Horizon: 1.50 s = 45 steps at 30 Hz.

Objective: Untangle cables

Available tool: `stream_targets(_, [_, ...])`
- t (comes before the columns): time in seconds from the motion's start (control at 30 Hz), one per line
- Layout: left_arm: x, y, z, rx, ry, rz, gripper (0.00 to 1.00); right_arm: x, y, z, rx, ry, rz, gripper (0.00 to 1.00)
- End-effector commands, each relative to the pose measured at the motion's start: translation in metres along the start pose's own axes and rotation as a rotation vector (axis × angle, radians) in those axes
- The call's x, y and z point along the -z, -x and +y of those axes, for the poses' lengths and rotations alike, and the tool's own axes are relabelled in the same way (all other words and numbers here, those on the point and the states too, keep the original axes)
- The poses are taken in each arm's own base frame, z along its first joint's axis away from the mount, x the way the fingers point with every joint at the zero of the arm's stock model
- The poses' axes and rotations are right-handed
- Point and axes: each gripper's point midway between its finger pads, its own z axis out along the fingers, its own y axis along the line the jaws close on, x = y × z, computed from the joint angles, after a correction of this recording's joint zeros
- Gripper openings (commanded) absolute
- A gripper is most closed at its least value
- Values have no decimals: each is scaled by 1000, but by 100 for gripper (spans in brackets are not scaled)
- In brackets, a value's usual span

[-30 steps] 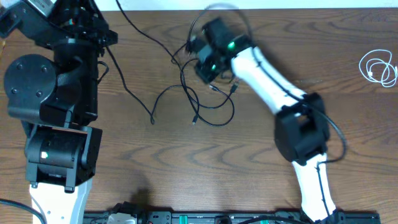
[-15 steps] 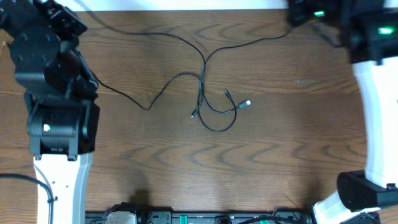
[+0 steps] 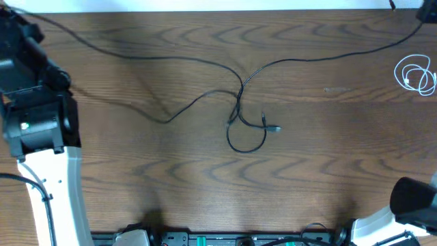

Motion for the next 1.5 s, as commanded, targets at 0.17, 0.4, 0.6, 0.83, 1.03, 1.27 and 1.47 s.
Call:
stream_targets(0.17, [-14,22,53,12,154,-65,8,-43,-38,-47,-82,-92,133,1])
stream_targets(0.4, [-27,23,101,-1,283,-69,8,-56,-56,-102,-123,-240,177,1])
stream_targets(0.6, [-43,-7,116,-66,330,30,7,-39,-47,-168,-181,-349,96,1])
stream_targets(0.83, [-61,-44,91,-120,253,137,7,2,-12,-220,-216,-387,-84,1])
stream_targets(1.03, [-70,-72,83,-163,243,212,8,9,1,-214,-197,-317,-128,1])
stream_targets(1.27, [-71,-89,69,-193,207,262,7,-9,-12,-192,-135,-312,-40,1])
stream_targets(1.47, [-63,-103,57,-228,175,314,8,-34,-49,-159,-118,-271,122,1])
